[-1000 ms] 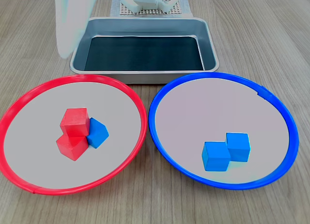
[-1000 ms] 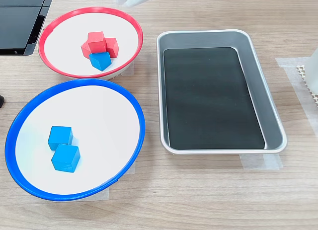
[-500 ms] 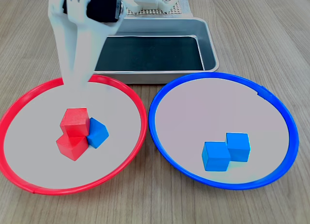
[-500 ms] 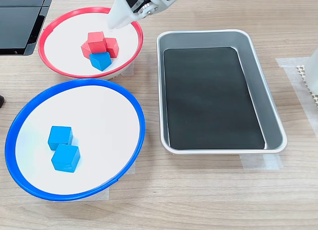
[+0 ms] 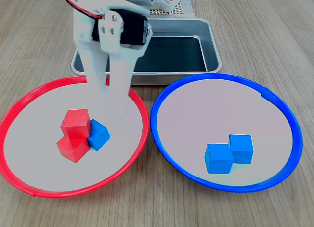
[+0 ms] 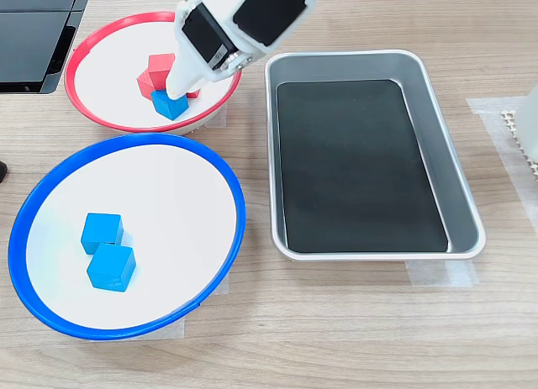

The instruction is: Relocate any blue block in the red dish to the blue dish, correcting any misplacements.

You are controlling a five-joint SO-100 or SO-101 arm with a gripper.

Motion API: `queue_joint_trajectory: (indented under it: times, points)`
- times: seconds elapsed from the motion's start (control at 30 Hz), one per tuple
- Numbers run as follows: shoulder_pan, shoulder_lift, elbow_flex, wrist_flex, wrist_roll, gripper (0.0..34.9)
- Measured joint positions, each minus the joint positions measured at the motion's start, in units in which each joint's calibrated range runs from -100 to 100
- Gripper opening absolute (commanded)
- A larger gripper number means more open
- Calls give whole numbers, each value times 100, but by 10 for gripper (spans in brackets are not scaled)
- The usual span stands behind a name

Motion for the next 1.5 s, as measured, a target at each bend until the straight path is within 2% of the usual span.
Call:
queue_joint_trajectory:
  times: [0.1,0.2,0.63,1.5]
  points:
    - [35,77,-18,114,0,128]
    - [18,102,-18,204,0,137]
    - [-9,290,-209,326,0,140]
    - [407,1211,-1407,343,44,134]
